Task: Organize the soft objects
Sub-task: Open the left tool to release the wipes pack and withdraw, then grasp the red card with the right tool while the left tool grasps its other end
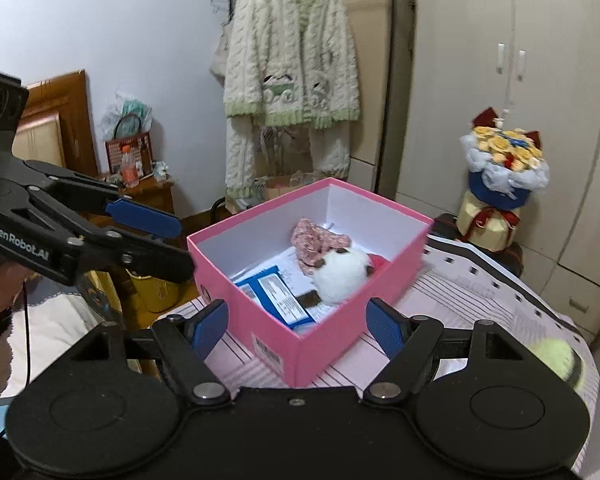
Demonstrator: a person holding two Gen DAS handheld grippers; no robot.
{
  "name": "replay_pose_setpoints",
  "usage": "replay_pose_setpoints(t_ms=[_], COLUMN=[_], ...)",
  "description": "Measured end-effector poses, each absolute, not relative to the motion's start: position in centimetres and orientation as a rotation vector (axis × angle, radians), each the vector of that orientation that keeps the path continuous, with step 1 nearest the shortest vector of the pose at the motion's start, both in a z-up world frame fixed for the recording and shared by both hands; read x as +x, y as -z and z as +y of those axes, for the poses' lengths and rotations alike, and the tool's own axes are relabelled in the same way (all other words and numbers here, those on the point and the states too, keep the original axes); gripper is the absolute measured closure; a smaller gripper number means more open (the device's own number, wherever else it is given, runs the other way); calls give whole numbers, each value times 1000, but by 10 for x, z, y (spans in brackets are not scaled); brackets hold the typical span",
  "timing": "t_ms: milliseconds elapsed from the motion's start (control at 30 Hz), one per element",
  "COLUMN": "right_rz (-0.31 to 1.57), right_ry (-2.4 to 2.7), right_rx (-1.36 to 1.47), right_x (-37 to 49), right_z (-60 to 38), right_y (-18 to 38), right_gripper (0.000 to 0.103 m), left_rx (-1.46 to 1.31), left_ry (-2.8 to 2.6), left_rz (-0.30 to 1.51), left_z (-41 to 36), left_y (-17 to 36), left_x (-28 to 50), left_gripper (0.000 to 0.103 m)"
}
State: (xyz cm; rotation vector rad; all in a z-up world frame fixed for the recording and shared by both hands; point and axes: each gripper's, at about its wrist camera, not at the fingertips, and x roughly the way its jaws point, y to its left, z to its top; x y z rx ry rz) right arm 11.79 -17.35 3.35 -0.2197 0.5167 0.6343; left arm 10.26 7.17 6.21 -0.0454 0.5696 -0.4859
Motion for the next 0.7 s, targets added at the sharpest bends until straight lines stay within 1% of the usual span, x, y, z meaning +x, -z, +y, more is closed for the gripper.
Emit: replay_pose_setpoints(t_ms=[233,400,700], right_rz=[511,529,584], right_ry=[-556,-506,-436], right_rx=[-134,-92,-9], right_x=[94,83,94], right_z=[-244,-280,-327], right_y=[-23,-5,35], right_gripper=[23,23,23], left_rx=[24,76,116], left_ry=[562,629,708], left_rz=[577,622,639], left_z=[29,-8,-64], left_y=[-60,-49,-22], left_x=[88,90,110], left_gripper=[38,38,38])
